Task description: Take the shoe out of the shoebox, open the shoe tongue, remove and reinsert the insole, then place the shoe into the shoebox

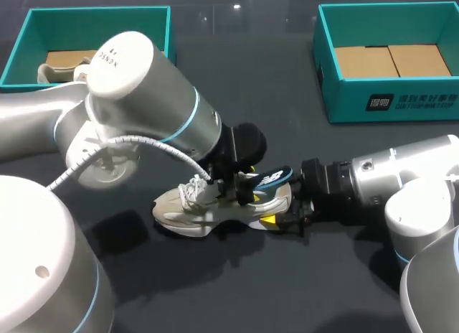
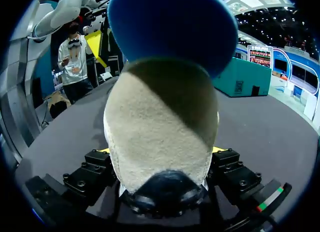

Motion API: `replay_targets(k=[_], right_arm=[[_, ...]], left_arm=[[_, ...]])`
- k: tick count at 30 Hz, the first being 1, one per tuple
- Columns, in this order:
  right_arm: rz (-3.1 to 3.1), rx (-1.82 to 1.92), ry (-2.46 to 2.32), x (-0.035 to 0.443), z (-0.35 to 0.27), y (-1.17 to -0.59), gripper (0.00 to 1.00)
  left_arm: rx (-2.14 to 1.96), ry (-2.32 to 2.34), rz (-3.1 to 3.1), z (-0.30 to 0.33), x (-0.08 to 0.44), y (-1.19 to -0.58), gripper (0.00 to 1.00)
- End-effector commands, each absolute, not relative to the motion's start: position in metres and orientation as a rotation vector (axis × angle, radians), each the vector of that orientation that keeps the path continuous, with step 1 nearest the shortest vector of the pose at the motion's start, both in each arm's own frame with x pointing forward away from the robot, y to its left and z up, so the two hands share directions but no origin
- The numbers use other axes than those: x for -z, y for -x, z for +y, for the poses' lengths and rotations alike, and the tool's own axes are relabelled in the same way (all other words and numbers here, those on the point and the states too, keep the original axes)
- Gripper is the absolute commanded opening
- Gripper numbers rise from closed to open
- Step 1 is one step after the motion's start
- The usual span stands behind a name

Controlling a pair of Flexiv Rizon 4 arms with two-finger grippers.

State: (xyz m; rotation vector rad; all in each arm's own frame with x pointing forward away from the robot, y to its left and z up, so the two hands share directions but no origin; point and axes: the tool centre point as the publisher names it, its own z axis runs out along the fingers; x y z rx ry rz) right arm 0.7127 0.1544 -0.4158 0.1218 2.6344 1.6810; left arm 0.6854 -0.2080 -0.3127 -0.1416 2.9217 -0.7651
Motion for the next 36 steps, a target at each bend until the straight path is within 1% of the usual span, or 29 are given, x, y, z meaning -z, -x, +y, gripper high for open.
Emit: replay_targets(k=[1,4,7,9,10,12,15,23,24,25,26,27,28,36], right_arm=[[2.639,-1.676,-0.123,0.416,0.155,-0.713,0.0],[2.639,-1.676,-0.123,0.416,0.155,-0.713,0.0],[2.639,-1.676,-0.123,0.416,0.155,-0.713,0.0],[2.639,-1.676,-0.123,0.416,0.155,-0.713,0.0],[2.639,-1.676,-0.123,0.416,0.155,-0.713,0.0],[2.639,-1.676,-0.123,0.416,0.155,-0.713,0.0],[2.639,-1.676,-0.123,0.416,0.155,-0.713,0.0],[2.639,-1.676,-0.123,0.416,0.155,-0.713,0.0],[2.639,-1.676,-0.123,0.416,0.155,-0.713,0.0],[2.639,-1.676,-0.123,0.416,0.155,-0.713,0.0],[2.639,-1.676,-0.123,0.416,0.155,-0.713,0.0],[2.639,-1.676,-0.123,0.416,0.155,-0.713,0.0],[2.639,-1.676,-0.123,0.416,0.155,-0.713,0.0],[2.639,-1.676,-0.123,0.416,0.155,-0.713,0.0]], left_arm=[[0.749,0.163,2.831,-0.207,0.313,-0.674,0.83],[0.748,0.159,2.815,-0.211,0.315,-0.674,0.81],[0.738,0.171,2.789,-0.214,0.316,-0.679,0.76],[0.734,0.174,2.783,-0.217,0.317,-0.683,0.68],[0.726,0.178,2.772,-0.218,0.318,-0.685,0.58],[0.713,0.182,2.764,-0.221,0.321,-0.689,0.53],[0.692,0.183,2.766,-0.225,0.326,-0.694,0.49],[0.653,0.174,2.776,-0.234,0.335,-0.7,0.47],[0.646,0.177,2.77,-0.235,0.336,-0.701,0.44],[0.645,0.178,2.77,-0.236,0.337,-0.701,0.38],[0.642,0.179,2.769,-0.236,0.337,-0.702,0.28],[0.639,0.183,2.768,-0.237,0.338,-0.704,0.09],[0.637,0.185,2.768,-0.237,0.338,-0.705,0.0],[0.691,0.21,2.762,-0.232,0.327,-0.709,0.0]])
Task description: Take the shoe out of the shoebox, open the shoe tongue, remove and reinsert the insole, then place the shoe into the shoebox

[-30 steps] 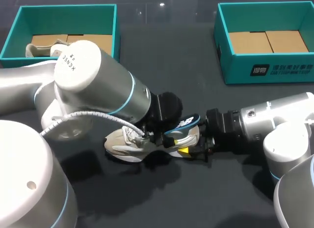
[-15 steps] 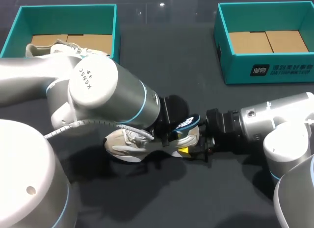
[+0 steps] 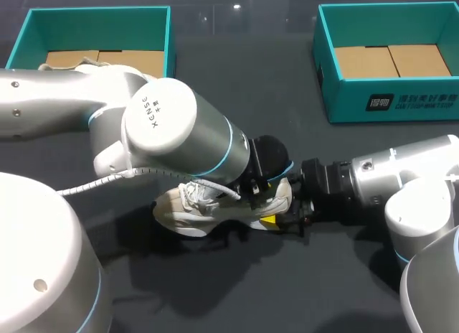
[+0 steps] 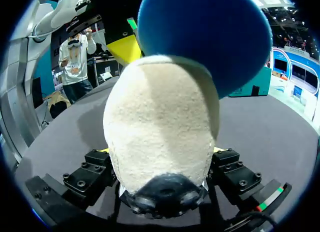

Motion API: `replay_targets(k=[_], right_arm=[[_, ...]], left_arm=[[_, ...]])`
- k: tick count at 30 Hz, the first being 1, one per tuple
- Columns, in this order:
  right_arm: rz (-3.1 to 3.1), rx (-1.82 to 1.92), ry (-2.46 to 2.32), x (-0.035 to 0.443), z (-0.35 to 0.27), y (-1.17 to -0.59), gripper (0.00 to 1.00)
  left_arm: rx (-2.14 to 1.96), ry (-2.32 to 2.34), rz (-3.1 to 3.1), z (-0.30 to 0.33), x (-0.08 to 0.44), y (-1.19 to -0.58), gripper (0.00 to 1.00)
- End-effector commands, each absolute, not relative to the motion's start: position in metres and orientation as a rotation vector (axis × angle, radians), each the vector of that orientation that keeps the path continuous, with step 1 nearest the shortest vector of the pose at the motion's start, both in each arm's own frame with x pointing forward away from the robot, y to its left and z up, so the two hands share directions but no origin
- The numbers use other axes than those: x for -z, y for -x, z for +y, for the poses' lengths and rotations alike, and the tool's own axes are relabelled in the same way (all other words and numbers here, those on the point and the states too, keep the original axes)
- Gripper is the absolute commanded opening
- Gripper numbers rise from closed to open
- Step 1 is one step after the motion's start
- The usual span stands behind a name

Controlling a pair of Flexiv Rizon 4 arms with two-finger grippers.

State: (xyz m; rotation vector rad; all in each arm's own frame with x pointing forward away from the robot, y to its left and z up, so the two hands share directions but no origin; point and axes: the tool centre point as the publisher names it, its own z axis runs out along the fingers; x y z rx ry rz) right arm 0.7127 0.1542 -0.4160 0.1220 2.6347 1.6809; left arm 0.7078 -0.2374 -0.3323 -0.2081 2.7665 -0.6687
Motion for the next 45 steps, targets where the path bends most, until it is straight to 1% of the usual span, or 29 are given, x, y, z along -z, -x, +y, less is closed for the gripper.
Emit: replay_targets(k=[1,15,16,17,18,19,21,22,23,24,28,34,36,45], right_arm=[[2.639,-1.676,-0.123,0.416,0.155,-0.713,0.0],[2.639,-1.676,-0.123,0.416,0.155,-0.713,0.0],[2.639,-1.676,-0.123,0.416,0.155,-0.713,0.0],[2.639,-1.676,-0.123,0.416,0.155,-0.713,0.0],[2.639,-1.676,-0.123,0.416,0.155,-0.713,0.0],[2.639,-1.676,-0.123,0.416,0.155,-0.713,0.0],[2.639,-1.676,-0.123,0.416,0.155,-0.713,0.0],[2.639,-1.676,-0.123,0.416,0.155,-0.713,0.0],[2.639,-1.676,-0.123,0.416,0.155,-0.713,0.0],[2.639,-1.676,-0.123,0.416,0.155,-0.713,0.0],[2.639,-1.676,-0.123,0.416,0.155,-0.713,0.0],[2.639,-1.676,-0.123,0.416,0.155,-0.713,0.0],[2.639,-1.676,-0.123,0.416,0.155,-0.713,0.0],[2.639,-1.676,-0.123,0.416,0.155,-0.713,0.0]], left_arm=[[0.701,0.214,2.76,-0.232,0.325,-0.709,0.0],[0.755,0.261,2.728,-0.249,0.306,-0.73,0.0],[0.761,0.256,2.73,-0.248,0.305,-0.729,0.04],[0.766,0.252,2.729,-0.247,0.307,-0.727,0.33],[0.777,0.241,2.736,-0.245,0.309,-0.724,0.42],[0.778,0.241,2.736,-0.245,0.309,-0.723,0.43],[0.785,0.226,2.737,-0.242,0.315,-0.717,0.55],[0.787,0.221,2.736,-0.241,0.318,-0.714,0.64],[0.787,0.221,2.736,-0.241,0.319,-0.713,0.65],[0.788,0.22,2.734,-0.24,0.322,-0.712,0.73],[0.81,0.216,2.728,-0.235,0.326,-0.709,0.75],[0.824,0.212,2.714,-0.234,0.335,-0.707,0.71],[0.822,0.22,2.715,-0.237,0.339,-0.709,0.63],[0.832,0.243,2.712,-0.246,0.342,-0.721,0.55]])
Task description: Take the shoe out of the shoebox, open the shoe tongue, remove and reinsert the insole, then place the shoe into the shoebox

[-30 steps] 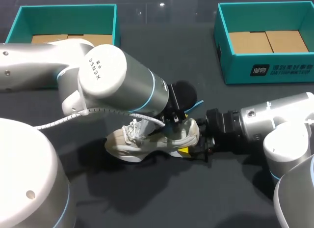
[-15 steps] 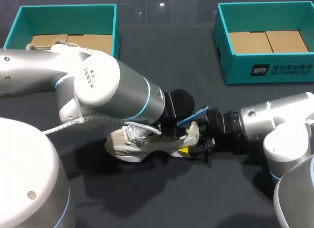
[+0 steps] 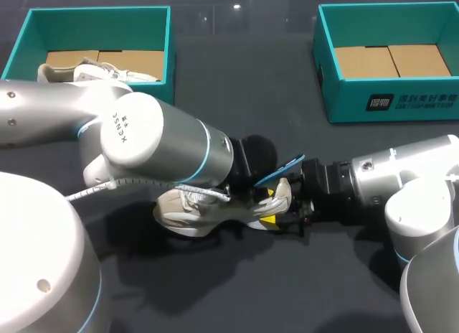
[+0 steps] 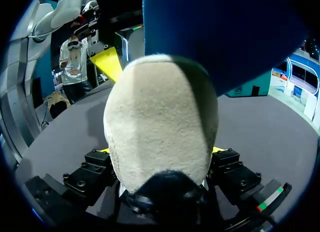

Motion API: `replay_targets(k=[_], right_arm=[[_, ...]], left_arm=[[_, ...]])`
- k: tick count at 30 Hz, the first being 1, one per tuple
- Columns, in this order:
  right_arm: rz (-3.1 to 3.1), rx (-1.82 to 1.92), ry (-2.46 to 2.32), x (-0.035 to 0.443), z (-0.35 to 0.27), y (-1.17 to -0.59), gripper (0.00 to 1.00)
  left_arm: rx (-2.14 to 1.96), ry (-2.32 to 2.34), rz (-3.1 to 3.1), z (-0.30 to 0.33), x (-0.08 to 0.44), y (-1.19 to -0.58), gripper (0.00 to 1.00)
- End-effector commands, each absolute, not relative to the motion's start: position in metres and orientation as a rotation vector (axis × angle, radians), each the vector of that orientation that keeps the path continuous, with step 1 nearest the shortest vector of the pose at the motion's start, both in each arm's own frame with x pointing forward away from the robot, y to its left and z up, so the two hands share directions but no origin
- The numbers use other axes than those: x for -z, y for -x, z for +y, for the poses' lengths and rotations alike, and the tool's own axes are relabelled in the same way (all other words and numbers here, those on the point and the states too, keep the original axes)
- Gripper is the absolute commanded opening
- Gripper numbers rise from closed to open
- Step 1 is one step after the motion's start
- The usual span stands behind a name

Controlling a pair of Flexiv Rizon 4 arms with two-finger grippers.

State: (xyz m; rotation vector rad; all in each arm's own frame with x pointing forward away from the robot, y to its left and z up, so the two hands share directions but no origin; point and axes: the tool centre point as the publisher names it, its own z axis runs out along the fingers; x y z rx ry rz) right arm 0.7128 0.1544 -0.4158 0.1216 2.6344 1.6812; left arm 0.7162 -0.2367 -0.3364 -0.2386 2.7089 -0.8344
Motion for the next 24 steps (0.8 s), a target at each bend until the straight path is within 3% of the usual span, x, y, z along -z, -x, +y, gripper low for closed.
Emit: replay_targets(k=[1,5,7,8,9,24], right_arm=[[2.639,-1.676,-0.123,0.416,0.155,-0.713,0.0],[2.639,-1.676,-0.123,0.416,0.155,-0.713,0.0],[2.639,-1.676,-0.123,0.416,0.155,-0.713,0.0],[2.639,-1.676,-0.123,0.416,0.155,-0.713,0.0],[2.639,-1.676,-0.123,0.416,0.155,-0.713,0.0],[2.639,-1.676,-0.123,0.416,0.155,-0.713,0.0]], left_arm=[[0.83,0.249,2.715,-0.248,0.343,-0.722,0.53],[0.815,0.269,2.723,-0.255,0.345,-0.727,0.45],[0.81,0.279,2.723,-0.256,0.345,-0.728,0.27],[0.812,0.282,2.727,-0.256,0.345,-0.728,0.09],[0.813,0.283,2.728,-0.255,0.345,-0.728,0.0],[0.992,0.297,2.814,-0.245,0.297,-0.729,0.0]])
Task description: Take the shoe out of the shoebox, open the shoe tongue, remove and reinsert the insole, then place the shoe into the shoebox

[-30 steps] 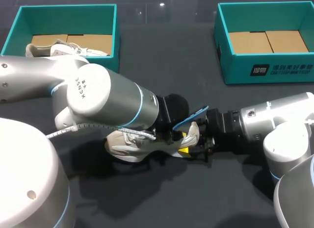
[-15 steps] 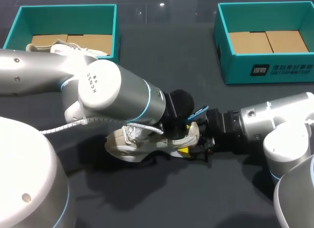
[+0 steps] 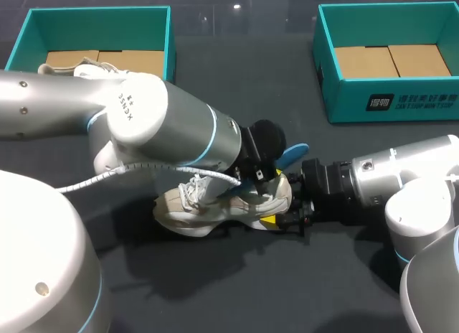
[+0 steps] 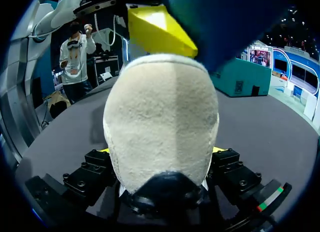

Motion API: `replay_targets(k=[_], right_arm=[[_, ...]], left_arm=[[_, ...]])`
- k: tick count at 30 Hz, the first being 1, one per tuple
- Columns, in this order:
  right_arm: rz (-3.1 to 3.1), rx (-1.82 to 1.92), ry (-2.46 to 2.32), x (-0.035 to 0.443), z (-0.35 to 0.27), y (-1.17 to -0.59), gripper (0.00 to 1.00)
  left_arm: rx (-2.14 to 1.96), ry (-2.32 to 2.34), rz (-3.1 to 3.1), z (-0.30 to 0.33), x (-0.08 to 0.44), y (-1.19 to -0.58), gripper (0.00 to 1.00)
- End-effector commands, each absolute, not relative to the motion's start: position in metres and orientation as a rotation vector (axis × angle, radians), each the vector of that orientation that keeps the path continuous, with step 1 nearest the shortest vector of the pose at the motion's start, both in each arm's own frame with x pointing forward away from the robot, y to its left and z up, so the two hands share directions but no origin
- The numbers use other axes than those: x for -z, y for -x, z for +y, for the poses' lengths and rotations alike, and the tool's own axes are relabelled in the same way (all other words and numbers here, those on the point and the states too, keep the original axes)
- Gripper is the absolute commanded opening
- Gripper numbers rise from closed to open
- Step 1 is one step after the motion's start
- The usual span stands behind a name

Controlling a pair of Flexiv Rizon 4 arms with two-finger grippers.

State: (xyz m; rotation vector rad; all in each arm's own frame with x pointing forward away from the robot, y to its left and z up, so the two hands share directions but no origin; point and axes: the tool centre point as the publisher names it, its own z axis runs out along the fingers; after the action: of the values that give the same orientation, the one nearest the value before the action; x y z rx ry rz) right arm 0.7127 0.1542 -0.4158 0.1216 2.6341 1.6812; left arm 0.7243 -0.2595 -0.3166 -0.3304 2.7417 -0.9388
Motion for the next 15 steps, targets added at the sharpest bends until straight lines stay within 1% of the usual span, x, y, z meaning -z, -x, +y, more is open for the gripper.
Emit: replay_targets(k=[1,9,13,15], right_arm=[[2.639,-1.676,-0.123,0.416,0.155,-0.713,0.0],[2.639,-1.676,-0.123,0.416,0.155,-0.713,0.0],[2.639,-1.676,-0.123,0.416,0.155,-0.713,0.0],[2.639,-1.676,-0.123,0.416,0.155,-0.713,0.0]], left_arm=[[1.009,0.299,2.825,-0.246,0.291,-0.729,0.0],[1.219,0.192,2.974,-0.26,0.237,-0.726,0.0],[1.346,0.142,3.033,-0.263,0.202,-0.721,0.0],[1.346,0.142,3.033,-0.263,0.202,-0.721,0.0]])
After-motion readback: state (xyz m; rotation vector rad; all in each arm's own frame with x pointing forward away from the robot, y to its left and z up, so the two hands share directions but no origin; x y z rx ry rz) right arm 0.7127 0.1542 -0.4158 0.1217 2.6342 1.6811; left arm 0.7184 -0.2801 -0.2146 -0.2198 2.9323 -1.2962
